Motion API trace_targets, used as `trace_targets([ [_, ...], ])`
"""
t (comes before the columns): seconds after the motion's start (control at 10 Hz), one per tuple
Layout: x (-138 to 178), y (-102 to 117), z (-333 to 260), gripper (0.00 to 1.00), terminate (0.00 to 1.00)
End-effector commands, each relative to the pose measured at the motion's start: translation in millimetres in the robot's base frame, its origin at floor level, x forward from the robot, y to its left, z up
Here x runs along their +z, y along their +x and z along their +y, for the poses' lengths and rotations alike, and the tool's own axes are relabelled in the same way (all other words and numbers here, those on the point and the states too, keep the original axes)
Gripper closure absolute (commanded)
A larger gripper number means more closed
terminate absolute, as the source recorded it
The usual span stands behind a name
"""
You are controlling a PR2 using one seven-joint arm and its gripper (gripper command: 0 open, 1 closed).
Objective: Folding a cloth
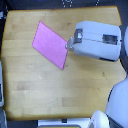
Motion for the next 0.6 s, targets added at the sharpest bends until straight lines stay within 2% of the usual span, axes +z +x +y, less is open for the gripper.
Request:
trace_targets([
  [0.0, -43.2, 4.9, 69.9, 0.0, 0.0],
  [0.5, -75.6, 17.8, 91.2, 0.0, 0.0],
])
